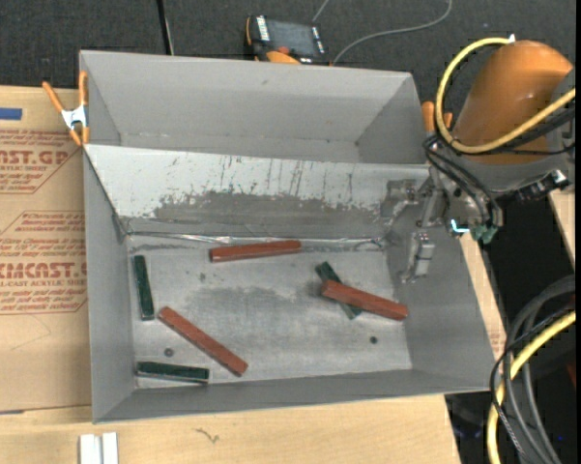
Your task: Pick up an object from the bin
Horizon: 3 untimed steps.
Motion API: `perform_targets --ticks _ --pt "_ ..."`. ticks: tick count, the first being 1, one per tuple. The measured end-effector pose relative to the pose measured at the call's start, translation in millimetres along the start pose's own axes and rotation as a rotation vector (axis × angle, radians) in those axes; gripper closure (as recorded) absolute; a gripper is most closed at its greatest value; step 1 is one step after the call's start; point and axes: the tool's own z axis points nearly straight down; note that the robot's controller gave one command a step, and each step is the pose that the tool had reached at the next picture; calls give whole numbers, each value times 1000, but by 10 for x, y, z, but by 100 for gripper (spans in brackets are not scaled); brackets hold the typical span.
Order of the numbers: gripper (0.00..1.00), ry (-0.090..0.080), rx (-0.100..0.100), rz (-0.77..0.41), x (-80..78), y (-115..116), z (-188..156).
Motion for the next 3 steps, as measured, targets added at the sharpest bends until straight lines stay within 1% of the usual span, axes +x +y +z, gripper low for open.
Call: perform_targets --ticks 1,2,3 --pt "0 1 -1 -2 129 -163 1467" --pt "100 -6 1 -3 103 -161 1421" --pt "0 -6 1 -3 102 -160 1421"
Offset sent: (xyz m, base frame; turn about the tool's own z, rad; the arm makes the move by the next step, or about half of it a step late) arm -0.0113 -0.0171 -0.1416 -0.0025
